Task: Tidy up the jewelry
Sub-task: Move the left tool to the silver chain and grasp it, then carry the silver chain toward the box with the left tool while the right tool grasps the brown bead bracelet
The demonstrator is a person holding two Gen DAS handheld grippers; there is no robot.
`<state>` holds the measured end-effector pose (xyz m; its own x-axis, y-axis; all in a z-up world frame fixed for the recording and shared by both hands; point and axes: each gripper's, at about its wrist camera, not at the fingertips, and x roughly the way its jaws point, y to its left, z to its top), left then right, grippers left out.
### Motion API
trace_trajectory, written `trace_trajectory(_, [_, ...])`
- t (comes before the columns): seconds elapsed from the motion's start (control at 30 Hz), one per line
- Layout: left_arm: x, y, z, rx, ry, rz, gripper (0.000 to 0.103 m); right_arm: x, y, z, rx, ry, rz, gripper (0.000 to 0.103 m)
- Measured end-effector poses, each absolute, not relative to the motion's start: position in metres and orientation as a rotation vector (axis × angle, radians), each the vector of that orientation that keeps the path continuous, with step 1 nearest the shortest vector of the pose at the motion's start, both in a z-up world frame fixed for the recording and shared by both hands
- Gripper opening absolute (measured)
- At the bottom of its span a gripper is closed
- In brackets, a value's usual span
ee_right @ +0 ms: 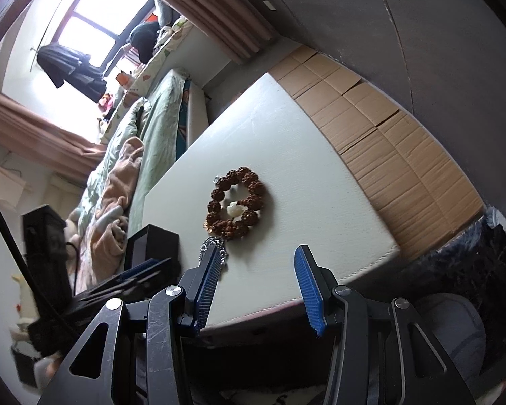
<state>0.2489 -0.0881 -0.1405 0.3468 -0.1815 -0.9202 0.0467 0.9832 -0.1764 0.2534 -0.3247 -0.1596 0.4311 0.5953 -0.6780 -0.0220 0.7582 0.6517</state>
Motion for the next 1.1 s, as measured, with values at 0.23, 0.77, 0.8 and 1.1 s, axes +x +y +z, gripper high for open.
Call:
trace_trajectory(0.23, [0.267,-0.093,-0.171,-0.071,1.259,-0.064,0.064,0.254,-0.341,-0.170,0.670,1.073,0.401,0.047])
trace_trajectory(0.77, [0.265,-0.092,-0.182,0.003,1.254,-0.029,0.025,0.256,-0.343,-0.182,0.702,1.103,0.387,0.047])
trace_trajectory(0.8, [0.266,-0.091,-0.183,-0.009,1.258,-0.039,0.024,0.256,-0.341,-0.182,0.703,1.110,0.390,0.047])
trace_trajectory(1.1, [0.257,-0.078,-0.178,-0.112,1.249,-0.115,0.016,0.257,-0.324,-0.176,0.670,1.129,0.407,0.047])
